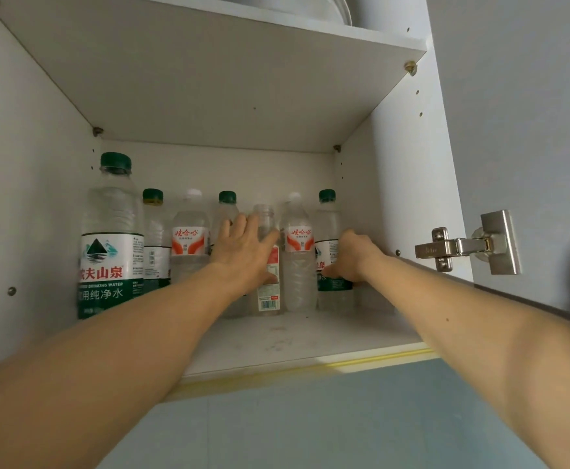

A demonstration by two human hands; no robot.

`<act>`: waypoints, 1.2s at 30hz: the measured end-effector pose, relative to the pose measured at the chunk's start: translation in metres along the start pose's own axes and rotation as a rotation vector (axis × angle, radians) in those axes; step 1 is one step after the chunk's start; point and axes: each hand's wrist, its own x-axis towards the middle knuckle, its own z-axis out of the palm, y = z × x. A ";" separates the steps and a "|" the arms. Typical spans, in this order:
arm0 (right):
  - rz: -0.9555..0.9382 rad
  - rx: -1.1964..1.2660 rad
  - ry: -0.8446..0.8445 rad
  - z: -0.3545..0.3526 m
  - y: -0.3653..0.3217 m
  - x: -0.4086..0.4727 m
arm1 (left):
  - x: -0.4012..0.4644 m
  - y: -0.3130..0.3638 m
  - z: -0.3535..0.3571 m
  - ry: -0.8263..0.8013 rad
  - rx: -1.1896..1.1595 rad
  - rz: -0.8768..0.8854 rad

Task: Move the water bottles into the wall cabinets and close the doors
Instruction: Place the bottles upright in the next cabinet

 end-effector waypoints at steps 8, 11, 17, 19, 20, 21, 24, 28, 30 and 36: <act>-0.005 -0.142 -0.056 0.004 -0.011 0.017 | 0.002 -0.003 -0.008 -0.049 0.012 -0.003; 0.008 -0.130 -0.056 0.013 -0.012 0.020 | 0.003 -0.007 -0.007 -0.042 0.003 0.009; -0.047 -0.103 0.067 0.017 -0.004 0.012 | 0.001 -0.006 -0.005 -0.028 0.028 0.016; -0.127 -0.278 0.149 0.017 -0.003 0.009 | -0.001 -0.006 -0.005 -0.031 0.026 0.021; -0.180 -0.385 0.192 0.017 -0.003 0.007 | -0.002 -0.007 -0.005 -0.039 0.025 0.022; -0.233 -0.491 0.222 0.017 -0.002 0.006 | -0.003 -0.008 -0.005 -0.049 0.027 0.018; -0.328 -0.765 0.277 0.017 -0.002 0.002 | -0.007 -0.008 -0.007 -0.049 0.095 -0.029; -0.378 -0.900 0.293 0.017 -0.003 -0.002 | -0.010 -0.003 -0.007 -0.112 0.164 -0.061; -0.382 -0.907 0.291 0.017 -0.003 -0.002 | -0.010 -0.002 -0.005 -0.146 0.167 -0.079; -0.376 -0.922 0.314 0.017 -0.005 -0.003 | -0.007 0.000 -0.003 -0.169 0.181 -0.105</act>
